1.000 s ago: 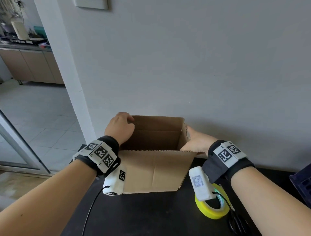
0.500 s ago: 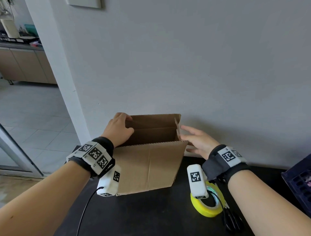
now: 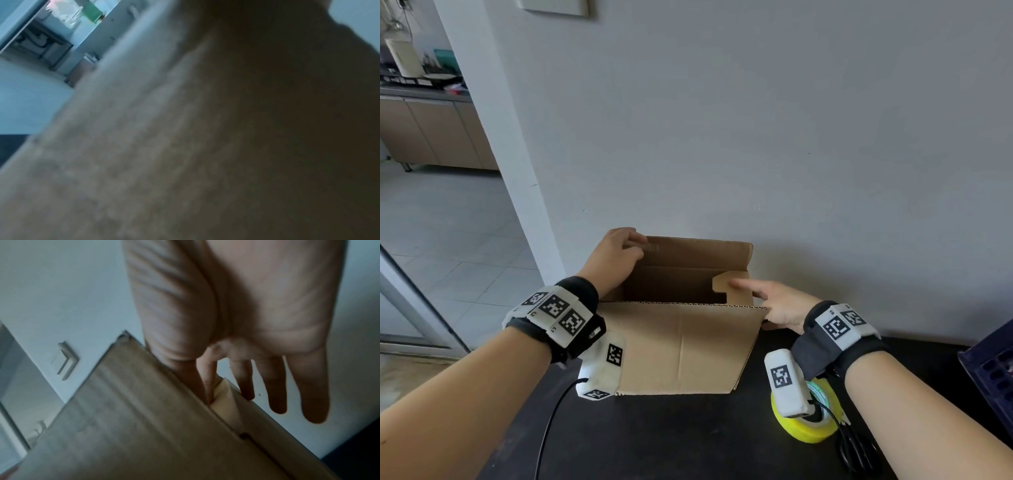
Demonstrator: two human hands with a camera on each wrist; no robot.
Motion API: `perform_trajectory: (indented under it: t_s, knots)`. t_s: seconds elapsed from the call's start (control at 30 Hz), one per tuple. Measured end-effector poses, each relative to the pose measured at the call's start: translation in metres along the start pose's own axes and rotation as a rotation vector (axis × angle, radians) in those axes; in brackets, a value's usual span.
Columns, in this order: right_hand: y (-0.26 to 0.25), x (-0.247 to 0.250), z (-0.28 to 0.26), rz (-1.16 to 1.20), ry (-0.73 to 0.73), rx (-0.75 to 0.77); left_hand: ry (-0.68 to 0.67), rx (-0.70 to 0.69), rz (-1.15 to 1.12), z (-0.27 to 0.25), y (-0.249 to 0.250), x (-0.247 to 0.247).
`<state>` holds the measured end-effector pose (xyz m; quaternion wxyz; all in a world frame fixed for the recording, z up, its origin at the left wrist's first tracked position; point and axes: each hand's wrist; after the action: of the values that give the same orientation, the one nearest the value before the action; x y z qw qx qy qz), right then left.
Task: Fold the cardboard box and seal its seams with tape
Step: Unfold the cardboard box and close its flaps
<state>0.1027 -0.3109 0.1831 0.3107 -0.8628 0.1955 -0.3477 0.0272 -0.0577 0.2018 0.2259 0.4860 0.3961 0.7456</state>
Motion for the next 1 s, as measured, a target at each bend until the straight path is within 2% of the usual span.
perform_trajectory:
  t_s: [0.1, 0.23, 0.37, 0.47, 0.57, 0.77, 0.9, 1.0]
  knots:
    - [0.006, 0.001, -0.002, -0.001, 0.042, 0.043, 0.043, 0.059, -0.248, -0.001, -0.002, 0.006]
    - [0.01, -0.001, -0.002, 0.099, 0.053, 0.054, 0.057, 0.101, -0.393, -0.005, -0.016, 0.014]
    - [0.008, 0.0, -0.004, 0.068, 0.042, 0.056, 0.119, 0.13, -0.594, -0.009, -0.024, 0.023]
    - [0.006, 0.001, -0.005, 0.091, 0.039, 0.041, 0.075, 0.18, -0.737, -0.012, -0.033, 0.031]
    - [0.005, -0.001, -0.006, 0.13, 0.037, 0.018, -0.03, 0.181, -0.679, -0.013, -0.039, 0.035]
    - [0.006, -0.002, -0.007, 0.153, 0.024, 0.039, -0.158, 0.171, -0.613, -0.018, -0.044, 0.029]
    - [0.008, -0.001, -0.008, 0.161, 0.026, 0.055, -0.112, 0.135, -0.503, -0.017, -0.049, 0.019]
    - [0.01, 0.0, -0.007, 0.156, 0.026, 0.072, -0.112, 0.041, -0.257, -0.013, -0.045, 0.007]
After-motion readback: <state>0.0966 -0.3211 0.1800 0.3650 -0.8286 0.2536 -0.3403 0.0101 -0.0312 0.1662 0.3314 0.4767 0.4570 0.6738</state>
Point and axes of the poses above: each hand's wrist, its own z-axis towards the middle knuckle, its own x-axis out of the back of the hand, y = z × x, and after that the axes turned 9 degrees about -x, right-handed
